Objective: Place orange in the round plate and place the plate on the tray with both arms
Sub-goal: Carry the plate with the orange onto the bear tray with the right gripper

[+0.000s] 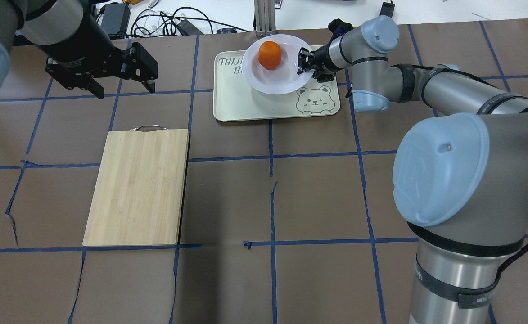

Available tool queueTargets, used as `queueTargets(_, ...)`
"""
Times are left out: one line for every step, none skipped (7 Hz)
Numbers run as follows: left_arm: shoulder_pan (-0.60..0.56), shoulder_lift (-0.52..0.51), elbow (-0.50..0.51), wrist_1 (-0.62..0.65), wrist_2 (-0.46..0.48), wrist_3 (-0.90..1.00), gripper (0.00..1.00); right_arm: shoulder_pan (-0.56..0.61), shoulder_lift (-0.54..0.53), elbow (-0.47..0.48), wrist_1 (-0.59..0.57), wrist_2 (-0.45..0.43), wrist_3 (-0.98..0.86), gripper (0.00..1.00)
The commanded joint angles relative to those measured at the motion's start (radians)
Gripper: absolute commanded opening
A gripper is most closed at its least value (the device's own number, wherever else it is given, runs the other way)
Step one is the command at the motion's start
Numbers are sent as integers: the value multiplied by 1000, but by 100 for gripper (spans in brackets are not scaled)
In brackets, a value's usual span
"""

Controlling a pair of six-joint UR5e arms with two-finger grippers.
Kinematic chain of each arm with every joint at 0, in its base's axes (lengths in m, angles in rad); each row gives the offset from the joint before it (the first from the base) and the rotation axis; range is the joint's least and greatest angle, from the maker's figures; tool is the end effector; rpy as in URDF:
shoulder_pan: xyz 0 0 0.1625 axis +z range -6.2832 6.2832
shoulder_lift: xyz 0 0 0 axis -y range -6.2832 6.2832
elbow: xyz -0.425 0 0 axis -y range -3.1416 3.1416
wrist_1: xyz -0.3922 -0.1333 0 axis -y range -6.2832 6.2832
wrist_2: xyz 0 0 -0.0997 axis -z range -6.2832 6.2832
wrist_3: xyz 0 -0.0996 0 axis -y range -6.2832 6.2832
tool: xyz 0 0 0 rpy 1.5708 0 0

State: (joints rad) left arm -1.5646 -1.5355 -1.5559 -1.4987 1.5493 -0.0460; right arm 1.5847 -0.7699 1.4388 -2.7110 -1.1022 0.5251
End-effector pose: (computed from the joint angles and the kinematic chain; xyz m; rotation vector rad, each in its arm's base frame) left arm -0.1324 -0.4886 0.5202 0.0792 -3.1109 0.1898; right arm 0.1886 -0.7395 0.1812 0.5010 2.4927 -0.4262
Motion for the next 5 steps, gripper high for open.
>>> queueTargets(0,0,0,0,0,0,100,0,0,-15,2,-28,36,88)
queueTargets(0,0,0,0,0,0,100,0,-11,-18,2,-28,58,95)
queueTargets(0,0,-1,0,0,0,100,-5,-29,-17,72,-28,43,94)
queueTargets(0,0,0,0,0,0,100,-18,-108,-21,256,-83,18,91)
queueTargets(0,0,-1,0,0,0,100,-46,-203,-20,434,-270,-160,90)
